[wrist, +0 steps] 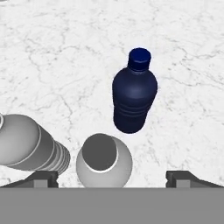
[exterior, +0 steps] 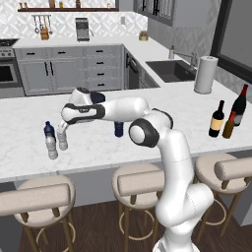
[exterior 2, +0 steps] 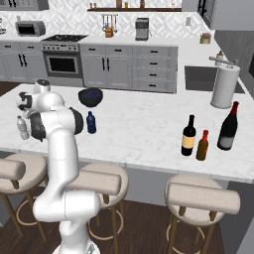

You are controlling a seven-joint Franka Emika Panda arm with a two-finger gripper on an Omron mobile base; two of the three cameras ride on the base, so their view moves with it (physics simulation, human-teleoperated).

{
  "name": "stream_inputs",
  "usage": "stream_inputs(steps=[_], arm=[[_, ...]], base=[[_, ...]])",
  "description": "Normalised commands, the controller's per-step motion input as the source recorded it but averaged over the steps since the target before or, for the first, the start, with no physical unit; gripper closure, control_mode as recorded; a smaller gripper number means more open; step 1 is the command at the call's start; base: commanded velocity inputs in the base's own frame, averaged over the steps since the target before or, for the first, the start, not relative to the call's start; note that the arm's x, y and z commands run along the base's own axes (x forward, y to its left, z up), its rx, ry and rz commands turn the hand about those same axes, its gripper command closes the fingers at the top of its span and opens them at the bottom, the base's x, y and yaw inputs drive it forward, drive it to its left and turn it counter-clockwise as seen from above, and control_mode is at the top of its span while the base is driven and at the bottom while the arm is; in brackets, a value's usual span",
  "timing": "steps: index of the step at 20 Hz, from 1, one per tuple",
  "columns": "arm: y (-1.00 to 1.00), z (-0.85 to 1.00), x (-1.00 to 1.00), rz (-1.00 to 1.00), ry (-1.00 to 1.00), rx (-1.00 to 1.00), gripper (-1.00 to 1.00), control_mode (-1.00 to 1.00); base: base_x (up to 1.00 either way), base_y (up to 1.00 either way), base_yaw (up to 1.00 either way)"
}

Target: Move the plastic bottles in the middle to the plastics group, and the glass bottles in the middle to the glass group.

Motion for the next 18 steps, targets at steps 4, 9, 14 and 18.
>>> stream_inputs(steps=[4,9,14,18], arm=[[-0.24,0.31,-0.17,0.00,0.01,0.00,-1.00,-1.00],[-0.67,0.13,-0.40,-0.07,0.00,0.00,-1.00,-1.00],[-0.94,0.00,-0.57,-0.10,0.00,0.04,-1.00,-1.00],[-1.00,0.06,-0.52,-0.08,0.00,0.04,-1.00,-1.00]], base=[[0.00,0.00,0.00],[0.00,0.00,0.00],[0.00,0.00,0.00],[0.00,0.00,0.00]])
